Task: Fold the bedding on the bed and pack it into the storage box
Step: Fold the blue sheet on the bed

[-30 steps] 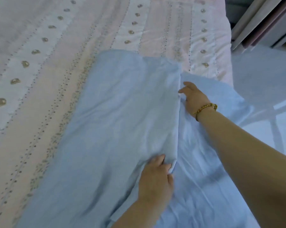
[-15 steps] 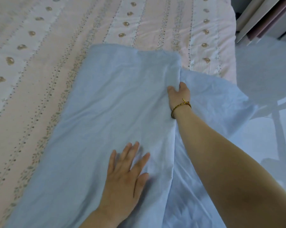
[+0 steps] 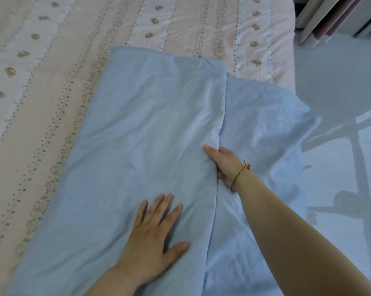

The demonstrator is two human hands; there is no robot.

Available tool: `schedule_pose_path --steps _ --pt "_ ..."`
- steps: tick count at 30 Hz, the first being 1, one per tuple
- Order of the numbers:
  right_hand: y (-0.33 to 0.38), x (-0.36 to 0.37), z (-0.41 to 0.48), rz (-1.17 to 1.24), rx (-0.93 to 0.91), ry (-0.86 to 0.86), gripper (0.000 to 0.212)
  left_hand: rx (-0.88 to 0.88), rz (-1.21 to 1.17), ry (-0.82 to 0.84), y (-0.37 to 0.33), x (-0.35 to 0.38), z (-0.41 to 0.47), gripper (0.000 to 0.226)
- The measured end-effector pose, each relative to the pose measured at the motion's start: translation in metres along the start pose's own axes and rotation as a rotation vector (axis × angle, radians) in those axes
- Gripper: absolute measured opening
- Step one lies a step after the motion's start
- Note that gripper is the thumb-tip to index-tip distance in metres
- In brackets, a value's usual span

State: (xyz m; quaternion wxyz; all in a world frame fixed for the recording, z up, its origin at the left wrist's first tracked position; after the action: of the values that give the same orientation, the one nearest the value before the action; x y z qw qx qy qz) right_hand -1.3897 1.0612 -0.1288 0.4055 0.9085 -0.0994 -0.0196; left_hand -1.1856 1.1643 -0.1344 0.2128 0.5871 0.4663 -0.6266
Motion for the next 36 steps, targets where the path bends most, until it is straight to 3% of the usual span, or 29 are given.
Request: schedule_pose_path --steps 2,5,7,10,13,18,21,24,28,30,36 --pt "-0.015 0.005 -0.020 -0.009 0.026 0.051 0.024 0.104 -0.064 0.000 -0.013 0.001 -0.024 0.074" --pt "-0.039 0.007 -0.047 -0.140 0.052 0.052 0.040 0.136 -0.094 0.041 -0.031 0.009 -0.049 0.092" --pt "-0.056 0.008 -0.067 -0.225 0.051 0.047 0.044 0.164 -0.069 0.029 -0.037 0.015 -0.054 0.081" --pt "-0.070 0.008 -0.091 -0.385 -0.064 -0.051 0.035 0.162 -0.118 0.017 -0.039 0.008 -0.052 0.065" --pt "-0.076 0.013 -0.111 -0.345 -0.184 -0.192 0.014 0.188 -0.131 0.055 -0.038 0.003 -0.059 0.064" --pt "-0.113 0.012 -0.152 0.030 -0.190 -0.318 0.012 0.177 0.088 0.215 -0.035 0.023 -0.074 0.088" --pt "-0.145 -0.017 -0.196 0.166 -0.171 -0.689 0.021 0.162 0.023 0.182 -0.051 0.013 -0.071 0.085" --pt "-0.192 -0.052 -0.239 0.198 0.038 -0.991 0.023 0.286 -0.052 0.123 -0.071 0.023 -0.075 0.073" --pt "-0.221 -0.084 -0.245 0.749 0.154 -0.865 0.023 0.383 0.113 0.179 -0.105 0.043 -0.068 0.066" --pt "-0.224 -0.099 -0.241 0.924 0.207 -0.864 0.039 0.408 0.182 0.176 -0.113 0.053 -0.063 0.064" --pt "-0.236 -0.145 -0.222 0.987 0.242 -0.835 0.045 0.494 0.258 0.156 -0.136 0.069 -0.045 0.064"
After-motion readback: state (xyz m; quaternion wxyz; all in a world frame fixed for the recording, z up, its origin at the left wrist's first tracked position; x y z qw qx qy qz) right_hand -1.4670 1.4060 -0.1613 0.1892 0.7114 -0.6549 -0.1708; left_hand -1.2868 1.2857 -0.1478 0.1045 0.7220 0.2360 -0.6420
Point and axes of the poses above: each hand's wrist, its own z-axis towards the middle knuckle, its own x-axis out of the palm, y = z × x, the point moved 2 cm from there along z, towards the middle knuckle, and after that the axes turned 3 degrees about -x, right-handed, at the moved point
